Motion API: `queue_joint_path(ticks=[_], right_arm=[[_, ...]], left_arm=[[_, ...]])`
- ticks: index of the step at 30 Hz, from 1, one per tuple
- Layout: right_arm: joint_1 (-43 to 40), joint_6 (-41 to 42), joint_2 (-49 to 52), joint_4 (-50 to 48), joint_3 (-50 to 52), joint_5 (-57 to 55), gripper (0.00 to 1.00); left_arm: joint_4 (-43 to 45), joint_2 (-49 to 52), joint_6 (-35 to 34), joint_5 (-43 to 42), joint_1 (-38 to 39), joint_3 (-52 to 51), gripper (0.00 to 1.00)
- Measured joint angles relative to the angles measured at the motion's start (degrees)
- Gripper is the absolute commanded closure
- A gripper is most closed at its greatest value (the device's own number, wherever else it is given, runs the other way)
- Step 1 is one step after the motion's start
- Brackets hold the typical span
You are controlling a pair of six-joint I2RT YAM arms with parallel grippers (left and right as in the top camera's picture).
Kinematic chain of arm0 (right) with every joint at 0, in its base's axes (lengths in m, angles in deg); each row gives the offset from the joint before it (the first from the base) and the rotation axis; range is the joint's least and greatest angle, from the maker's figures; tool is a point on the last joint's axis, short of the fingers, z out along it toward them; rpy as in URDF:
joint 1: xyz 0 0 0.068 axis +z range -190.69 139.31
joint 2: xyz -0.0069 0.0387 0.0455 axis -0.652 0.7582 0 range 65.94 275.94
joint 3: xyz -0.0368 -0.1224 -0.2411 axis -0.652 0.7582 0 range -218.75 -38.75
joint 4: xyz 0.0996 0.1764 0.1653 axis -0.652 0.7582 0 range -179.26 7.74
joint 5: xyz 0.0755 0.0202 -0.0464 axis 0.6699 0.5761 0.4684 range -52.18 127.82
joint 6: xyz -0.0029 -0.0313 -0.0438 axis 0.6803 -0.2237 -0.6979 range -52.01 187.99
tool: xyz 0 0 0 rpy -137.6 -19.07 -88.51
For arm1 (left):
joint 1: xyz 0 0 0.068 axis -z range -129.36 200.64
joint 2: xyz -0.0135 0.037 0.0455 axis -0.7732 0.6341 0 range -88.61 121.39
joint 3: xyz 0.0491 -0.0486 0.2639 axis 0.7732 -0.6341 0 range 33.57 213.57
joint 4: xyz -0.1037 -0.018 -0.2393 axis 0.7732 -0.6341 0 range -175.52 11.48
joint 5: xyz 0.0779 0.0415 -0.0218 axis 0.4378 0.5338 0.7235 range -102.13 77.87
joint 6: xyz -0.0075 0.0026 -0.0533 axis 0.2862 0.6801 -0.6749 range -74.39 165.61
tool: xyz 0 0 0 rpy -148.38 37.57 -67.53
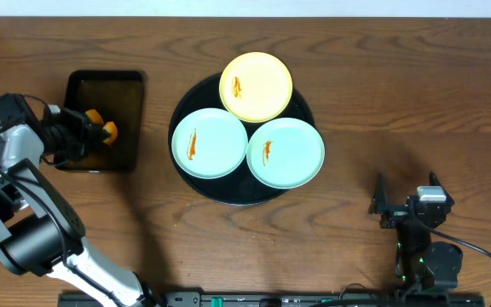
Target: Clean dirty plates on tray and stack at the side
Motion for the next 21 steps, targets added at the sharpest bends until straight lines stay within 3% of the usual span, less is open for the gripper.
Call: queue_joint_path(ticks=[8, 12, 15, 21], right_arm=[[0.0, 0.0, 0.0, 0.0, 0.0, 0.0, 0.01], [0.0, 0.0, 0.0, 0.0, 0.0, 0.0, 0.01], [0.0, 0.0, 0.0, 0.0, 0.0, 0.0, 0.01], [0.0, 0.0, 0.0, 0.0, 0.0, 0.0, 0.01]], left_arm=[[3.91, 0.0, -9.14, -13.35, -0.2, 6.08, 0.93], [4.22, -1.22, -20.41, -18.95, -0.2, 7.63, 0.92], [2.84, -1.29, -23.26, -16.02, -0.2, 7.63, 0.92], [-5.55, -1.29, -24.41, 1.11, -0.22, 7.02, 0.92]])
